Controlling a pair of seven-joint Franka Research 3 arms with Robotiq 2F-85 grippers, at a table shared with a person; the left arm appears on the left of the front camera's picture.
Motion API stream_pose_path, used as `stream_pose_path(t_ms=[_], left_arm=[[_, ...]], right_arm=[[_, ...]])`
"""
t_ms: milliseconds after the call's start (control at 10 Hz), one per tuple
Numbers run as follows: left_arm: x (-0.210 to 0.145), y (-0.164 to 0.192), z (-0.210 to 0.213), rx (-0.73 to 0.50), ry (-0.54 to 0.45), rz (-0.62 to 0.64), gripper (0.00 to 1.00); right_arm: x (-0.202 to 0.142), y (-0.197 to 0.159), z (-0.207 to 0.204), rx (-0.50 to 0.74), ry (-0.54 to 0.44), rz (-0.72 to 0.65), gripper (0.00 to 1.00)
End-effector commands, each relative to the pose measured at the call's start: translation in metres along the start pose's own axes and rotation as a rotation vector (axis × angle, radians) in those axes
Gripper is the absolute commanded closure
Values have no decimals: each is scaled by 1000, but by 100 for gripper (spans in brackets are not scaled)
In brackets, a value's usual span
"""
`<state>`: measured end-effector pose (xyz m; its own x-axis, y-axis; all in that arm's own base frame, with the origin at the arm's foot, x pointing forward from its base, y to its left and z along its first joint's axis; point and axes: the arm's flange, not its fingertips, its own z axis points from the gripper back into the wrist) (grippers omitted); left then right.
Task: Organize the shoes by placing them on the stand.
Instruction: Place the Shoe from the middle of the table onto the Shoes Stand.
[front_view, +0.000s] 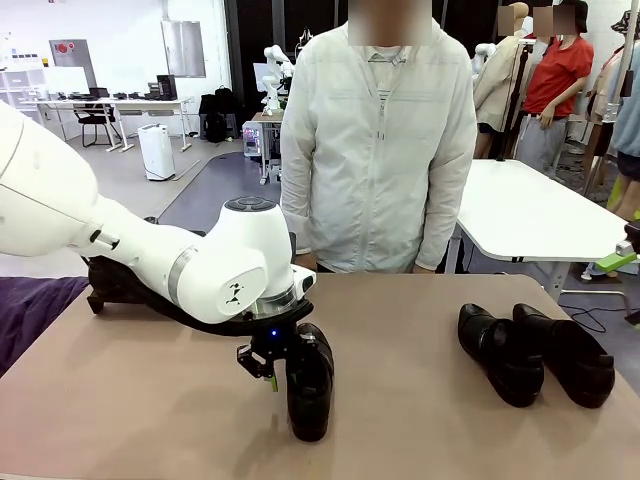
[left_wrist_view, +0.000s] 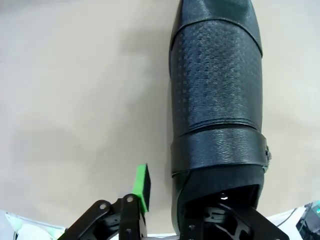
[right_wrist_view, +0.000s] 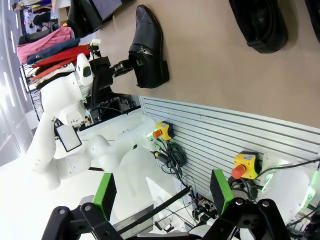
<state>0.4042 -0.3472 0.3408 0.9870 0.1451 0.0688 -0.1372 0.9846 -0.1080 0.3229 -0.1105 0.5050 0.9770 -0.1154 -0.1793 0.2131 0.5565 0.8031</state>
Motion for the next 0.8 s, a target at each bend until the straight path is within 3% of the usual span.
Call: stream_pose_path(t_ms=[0, 400, 700], left_arm=[[-2, 0, 4, -4, -27, -13, 100], [-24, 10, 40, -55, -152, -90, 100], [-42, 74, 114, -50, -275, -330, 100]], right_arm=[[1, 2, 3, 17, 1, 20, 0], [1, 2, 3, 17, 1, 20, 0], [1, 2, 3, 17, 1, 20, 0]])
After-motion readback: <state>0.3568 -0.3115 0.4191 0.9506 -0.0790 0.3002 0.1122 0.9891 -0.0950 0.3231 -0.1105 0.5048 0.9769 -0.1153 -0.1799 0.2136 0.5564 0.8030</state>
